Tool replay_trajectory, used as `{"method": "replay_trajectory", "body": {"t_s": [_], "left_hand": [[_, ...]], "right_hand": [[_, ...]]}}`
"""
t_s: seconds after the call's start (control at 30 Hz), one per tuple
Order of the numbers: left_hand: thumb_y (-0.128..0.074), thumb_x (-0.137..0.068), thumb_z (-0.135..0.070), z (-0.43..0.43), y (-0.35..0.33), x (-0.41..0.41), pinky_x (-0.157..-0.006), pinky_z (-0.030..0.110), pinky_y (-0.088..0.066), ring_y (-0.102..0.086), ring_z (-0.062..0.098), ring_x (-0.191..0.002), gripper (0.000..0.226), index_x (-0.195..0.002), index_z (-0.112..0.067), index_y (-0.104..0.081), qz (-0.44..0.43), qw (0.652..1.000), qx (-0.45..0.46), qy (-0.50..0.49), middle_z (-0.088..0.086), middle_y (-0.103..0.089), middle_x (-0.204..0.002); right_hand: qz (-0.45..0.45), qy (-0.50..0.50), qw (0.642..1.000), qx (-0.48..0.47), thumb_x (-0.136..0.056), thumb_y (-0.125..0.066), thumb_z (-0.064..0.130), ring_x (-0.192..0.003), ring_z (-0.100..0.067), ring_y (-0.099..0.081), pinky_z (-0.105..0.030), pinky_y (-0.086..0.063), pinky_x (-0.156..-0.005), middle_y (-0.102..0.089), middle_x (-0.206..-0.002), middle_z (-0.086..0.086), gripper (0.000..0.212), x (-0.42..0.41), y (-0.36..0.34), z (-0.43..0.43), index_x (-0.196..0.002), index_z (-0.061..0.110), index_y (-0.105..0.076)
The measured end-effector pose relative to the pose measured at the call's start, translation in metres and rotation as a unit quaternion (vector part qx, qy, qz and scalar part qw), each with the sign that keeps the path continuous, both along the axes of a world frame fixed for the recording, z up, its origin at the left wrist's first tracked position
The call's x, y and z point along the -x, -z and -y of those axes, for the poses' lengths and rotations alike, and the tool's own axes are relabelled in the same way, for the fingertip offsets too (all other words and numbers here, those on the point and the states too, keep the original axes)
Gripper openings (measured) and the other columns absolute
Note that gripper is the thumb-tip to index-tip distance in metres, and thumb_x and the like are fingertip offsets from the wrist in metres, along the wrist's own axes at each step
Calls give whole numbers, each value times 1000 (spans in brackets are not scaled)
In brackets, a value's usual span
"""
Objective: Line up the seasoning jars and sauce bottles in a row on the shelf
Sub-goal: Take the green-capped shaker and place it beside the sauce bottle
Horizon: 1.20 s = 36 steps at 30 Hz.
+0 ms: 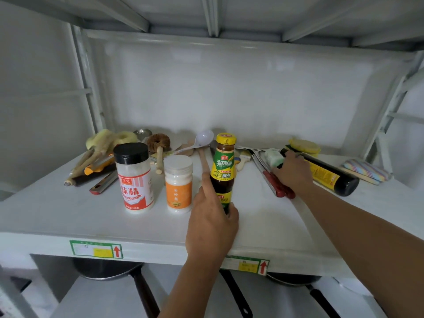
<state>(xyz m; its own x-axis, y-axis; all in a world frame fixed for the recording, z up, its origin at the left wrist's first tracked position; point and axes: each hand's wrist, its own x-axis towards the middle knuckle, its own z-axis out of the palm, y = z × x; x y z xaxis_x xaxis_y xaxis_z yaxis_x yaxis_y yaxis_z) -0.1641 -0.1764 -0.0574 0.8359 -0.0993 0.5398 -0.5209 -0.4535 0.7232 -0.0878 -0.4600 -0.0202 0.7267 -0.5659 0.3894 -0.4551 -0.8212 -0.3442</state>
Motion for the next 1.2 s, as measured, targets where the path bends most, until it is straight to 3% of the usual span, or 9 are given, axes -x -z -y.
{"method": "replay_trajectory", "body": {"t_s": [0.13, 0.33, 0.53, 0.7, 0.83, 0.97, 1.03, 1.1, 1.2], "left_hand": [[-71, -92, -21, -1, -1, 1, -98, 31, -53, -58, 17, -126, 91, -163, -27, -14, 1, 1000, 1, -2, 0, -58, -139], [-72, -91, -20, -3, -2, -2, -101, 32, -53, -58, 14, -128, 92, -162, -29, -14, -1, 1000, -1, 10, -3, -57, -142], [-72, -92, -19, -5, -5, 1, -109, 33, -47, -52, 18, -136, 94, -164, -27, -11, -10, 1000, -8, 26, 0, -50, -150], [-69, -95, -17, -7, -11, 13, -114, 35, -41, -45, 26, -145, 95, -166, -18, -6, -31, 999, -20, 16, 8, -39, -163], [-71, -92, -11, -9, -11, 26, -114, 40, -45, -49, 31, -141, 92, -164, -11, -14, -50, 999, -8, 20, 14, -45, -157], [-68, -92, -4, -16, -7, 66, -113, 34, -43, -50, 21, -132, 63, -149, -12, -40, -34, 994, 97, -41, 5, -52, -143], [-62, -89, 3, -14, -5, 85, -102, 32, -47, -52, 13, -113, 44, -127, -19, -53, 31, 994, 99, -33, -5, -54, -122], [-58, -89, 2, -5, -8, 95, -93, 24, -46, -52, 7, -105, 35, -114, -23, -57, 53, 996, 48, 43, -10, -54, -113], [-58, -96, -7, 12, -17, 92, -96, 15, -43, -52, 1, -114, 34, -125, -23, -59, 16, 991, -17, 130, -10, -56, -126]], "right_hand": [[11, 0, 999, 36, -82, -67, 47, -107, -43, -62, -45, -49, -85, -66, -114, -23, 59, -4, -2, 1, -117, 1, -61], [42, -57, 996, 58, -85, -77, 28, -119, -47, -48, -49, -44, -91, -53, -130, -20, 66, 5, -28, -18, -142, 10, -50], [59, -133, 986, 77, -84, -77, 23, -120, -40, -43, -41, -41, -90, -56, -129, -12, 62, 43, -66, -32, -140, 15, -51], [117, -183, 976, 4, -87, -76, 25, -116, -31, -47, -35, -41, -88, -56, -120, -4, 50, 93, -87, -40, -132, 25, -56], [143, -194, 970, -37, -88, -78, 35, -101, -26, -61, -31, -48, -87, -56, -105, -3, 32, 126, -96, -48, -119, 33, -70], [131, -228, 963, -57, -92, -77, 33, -85, -15, -62, -6, -42, -65, -62, -93, 0, 24, 151, -102, -60, -115, 24, -78], [125, -258, 956, -65, -93, -77, 30, -77, -12, -65, -9, -45, -61, -67, -84, 9, 18, 157, -100, -67, -109, 20, -81], [114, -279, 951, -68, -93, -78, 31, -72, 5, -67, -18, -47, -62, -70, -80, 17, 18, 159, -97, -73, -107, 21, -83], [94, -300, 946, -82, -91, -78, 36, -60, 0, -64, -27, -50, -63, -72, -78, 22, 23, 156, -89, -80, -112, 27, -83]]}}
